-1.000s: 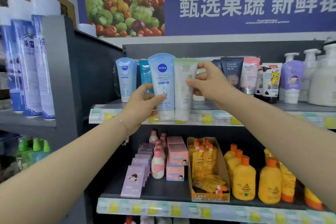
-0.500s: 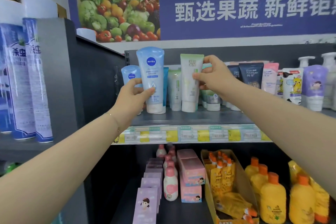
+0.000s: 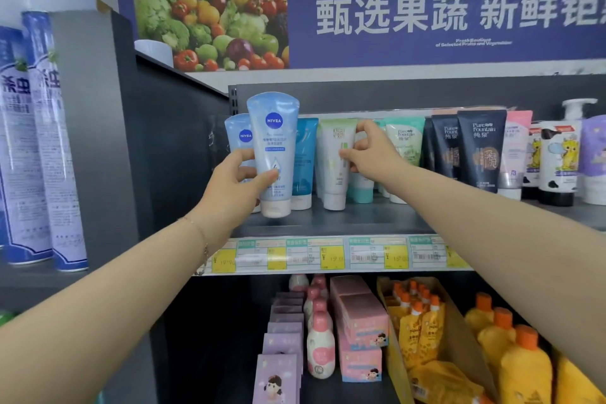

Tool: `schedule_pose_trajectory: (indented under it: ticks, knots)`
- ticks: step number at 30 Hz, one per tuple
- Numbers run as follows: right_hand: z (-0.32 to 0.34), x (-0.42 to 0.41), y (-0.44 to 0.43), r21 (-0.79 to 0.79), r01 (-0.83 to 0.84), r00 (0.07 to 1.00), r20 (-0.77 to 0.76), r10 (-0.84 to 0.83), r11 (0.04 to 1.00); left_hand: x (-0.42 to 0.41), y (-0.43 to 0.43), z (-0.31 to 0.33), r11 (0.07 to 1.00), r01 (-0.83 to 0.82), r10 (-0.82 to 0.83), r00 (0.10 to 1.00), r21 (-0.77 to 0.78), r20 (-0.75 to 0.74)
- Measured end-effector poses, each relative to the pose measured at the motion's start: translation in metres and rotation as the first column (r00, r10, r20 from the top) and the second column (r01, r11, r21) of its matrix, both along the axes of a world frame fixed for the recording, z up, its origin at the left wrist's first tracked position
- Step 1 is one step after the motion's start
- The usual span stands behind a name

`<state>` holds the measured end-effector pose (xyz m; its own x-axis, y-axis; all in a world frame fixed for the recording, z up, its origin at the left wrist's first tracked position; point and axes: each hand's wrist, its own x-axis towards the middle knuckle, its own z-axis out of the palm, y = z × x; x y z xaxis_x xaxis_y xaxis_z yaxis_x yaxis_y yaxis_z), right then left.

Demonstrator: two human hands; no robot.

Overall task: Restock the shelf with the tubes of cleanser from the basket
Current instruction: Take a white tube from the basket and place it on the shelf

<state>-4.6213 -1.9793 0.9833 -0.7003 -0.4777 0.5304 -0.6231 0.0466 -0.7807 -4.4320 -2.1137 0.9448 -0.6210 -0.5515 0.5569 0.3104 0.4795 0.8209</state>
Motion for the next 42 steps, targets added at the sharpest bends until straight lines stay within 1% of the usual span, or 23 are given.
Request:
schedule_pose_trajectory:
  ticks: [6, 10, 15, 17, 21, 24, 27, 30, 33, 36, 39, 42]
  knots:
    - [0.000, -0.008, -0.009, 0.029, 0.028, 0.999, -0.019, -0.027, 0.999, -0.001, -0.005, -0.004, 1.000, 0.008, -0.008, 1.000, 0.007, 0.003]
    - [-0.004, -0.012, -0.014, 0.057, 0.050, 0.997, -0.065, -0.046, 0.997, -0.001, -0.005, -0.007, 1.000, -0.002, 0.002, 1.000, 0.001, 0.006]
    - [-0.007, -0.020, -0.014, 0.117, 0.092, 0.994, -0.075, -0.083, 0.989, 0.000, -0.005, -0.006, 1.000, -0.011, 0.011, 1.000, 0.003, 0.024]
    - [-0.008, -0.018, -0.011, 0.146, 0.103, 0.994, -0.057, -0.095, 0.984, 0.002, -0.004, -0.004, 1.000, -0.006, 0.005, 1.000, 0.009, 0.023]
    - [-0.009, -0.008, 0.002, 0.156, 0.153, 0.988, -0.041, -0.149, 0.976, 0.008, -0.002, 0.002, 1.000, -0.016, 0.016, 1.000, 0.012, 0.015]
    - [-0.009, -0.004, 0.008, 0.152, 0.150, 0.988, -0.068, -0.142, 0.977, 0.011, -0.004, 0.006, 0.999, -0.038, 0.038, 0.998, -0.001, 0.040]
    - [-0.009, 0.007, 0.013, 0.180, 0.131, 0.985, -0.138, -0.107, 0.975, 0.013, -0.007, 0.007, 0.999, -0.051, 0.050, 0.995, 0.009, 0.082]
    - [-0.008, 0.025, 0.014, 0.234, 0.087, 0.973, -0.231, -0.032, 0.968, 0.013, -0.013, 0.006, 0.997, -0.071, 0.067, 0.991, 0.027, 0.118]
    - [-0.008, 0.044, 0.009, 0.318, 0.060, 0.938, -0.342, 0.056, 0.946, 0.012, -0.016, 0.006, 0.996, -0.085, 0.079, 0.986, 0.030, 0.145]
    - [-0.008, 0.060, -0.002, 0.403, 0.055, 0.891, -0.433, 0.137, 0.914, 0.012, -0.018, 0.008, 0.994, -0.109, 0.108, 0.982, -0.003, 0.156]
    - [-0.009, 0.078, -0.014, 0.479, 0.021, 0.893, -0.404, 0.200, 0.877, 0.013, -0.021, 0.009, 0.992, -0.127, 0.126, 0.981, 0.000, 0.148]
    - [-0.011, 0.095, -0.026, 0.480, -0.101, 0.912, -0.306, 0.274, 0.871, 0.014, -0.024, 0.008, 0.988, -0.153, 0.152, 0.980, 0.000, 0.132]
